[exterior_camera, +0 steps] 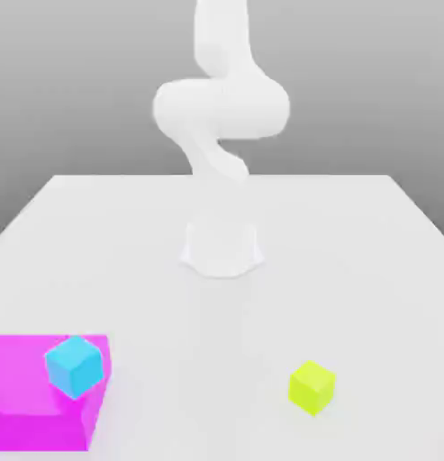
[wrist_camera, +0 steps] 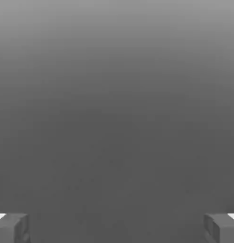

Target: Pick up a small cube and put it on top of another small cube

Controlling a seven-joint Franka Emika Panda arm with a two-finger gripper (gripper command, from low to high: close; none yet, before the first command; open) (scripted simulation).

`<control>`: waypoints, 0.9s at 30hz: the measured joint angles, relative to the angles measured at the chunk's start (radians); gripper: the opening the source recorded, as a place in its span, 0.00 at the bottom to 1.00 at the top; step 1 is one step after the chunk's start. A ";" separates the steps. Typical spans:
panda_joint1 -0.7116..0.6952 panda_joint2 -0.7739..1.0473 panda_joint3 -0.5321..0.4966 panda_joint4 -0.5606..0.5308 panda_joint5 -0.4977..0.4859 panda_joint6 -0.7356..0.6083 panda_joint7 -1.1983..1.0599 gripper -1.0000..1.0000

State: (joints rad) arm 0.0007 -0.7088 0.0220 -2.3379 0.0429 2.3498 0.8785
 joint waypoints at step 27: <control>0.150 0.988 0.114 -0.316 -0.223 0.579 1.165 0.50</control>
State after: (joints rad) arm 0.1507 0.2794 0.1360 -2.6543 -0.1805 2.9292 2.0434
